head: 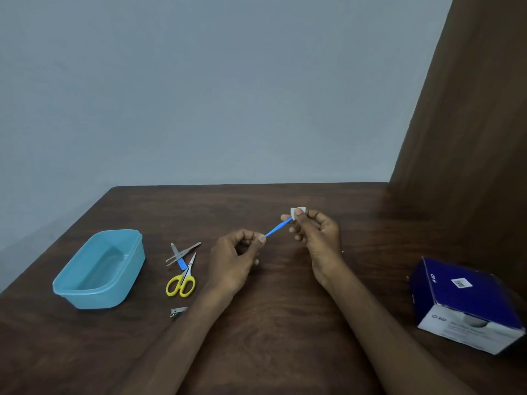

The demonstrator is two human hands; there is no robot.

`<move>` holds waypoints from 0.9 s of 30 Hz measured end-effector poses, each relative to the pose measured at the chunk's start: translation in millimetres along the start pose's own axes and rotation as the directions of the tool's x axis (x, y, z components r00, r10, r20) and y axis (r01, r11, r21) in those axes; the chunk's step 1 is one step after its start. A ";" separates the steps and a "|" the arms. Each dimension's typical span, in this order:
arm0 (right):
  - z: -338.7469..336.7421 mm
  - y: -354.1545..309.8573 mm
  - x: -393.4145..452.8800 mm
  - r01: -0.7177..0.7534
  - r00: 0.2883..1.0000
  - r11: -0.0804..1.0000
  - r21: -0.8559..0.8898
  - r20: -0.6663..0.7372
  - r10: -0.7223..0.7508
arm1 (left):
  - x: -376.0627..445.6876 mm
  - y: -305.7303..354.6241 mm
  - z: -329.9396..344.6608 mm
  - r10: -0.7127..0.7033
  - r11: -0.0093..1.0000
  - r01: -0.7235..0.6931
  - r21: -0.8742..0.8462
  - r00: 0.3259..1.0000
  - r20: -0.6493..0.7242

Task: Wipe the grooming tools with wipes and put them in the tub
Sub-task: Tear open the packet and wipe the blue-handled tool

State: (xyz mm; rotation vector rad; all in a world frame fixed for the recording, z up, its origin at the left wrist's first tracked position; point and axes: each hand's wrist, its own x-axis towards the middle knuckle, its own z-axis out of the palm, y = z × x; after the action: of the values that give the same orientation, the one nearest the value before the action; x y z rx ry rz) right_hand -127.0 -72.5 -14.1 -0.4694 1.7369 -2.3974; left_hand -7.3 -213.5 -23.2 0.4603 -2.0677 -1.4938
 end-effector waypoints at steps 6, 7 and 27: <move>0.2 -5.3 -3.1 -0.009 1.000 1.000 0.013 -0.026 0.009 | 1.1 -1.4 3.8 0.041 0.999 -0.041 0.015 0.999 -0.012; 0.6 -5.6 -3.2 -0.007 1.000 1.000 0.018 -0.028 0.007 | 0.1 -0.2 4.0 0.041 0.999 -0.041 0.022 0.999 -0.016; -1.0 -11.0 -10.5 -0.150 0.988 0.978 0.146 0.064 0.142 | 2.9 -0.2 7.4 -0.053 0.998 0.055 0.020 0.994 -0.091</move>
State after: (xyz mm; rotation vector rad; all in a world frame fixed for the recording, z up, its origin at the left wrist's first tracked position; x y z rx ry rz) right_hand -116.8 -65.0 -5.7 -0.3683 1.4987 -2.3673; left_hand -14.1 -209.6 -24.4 0.5861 -2.0183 -1.4549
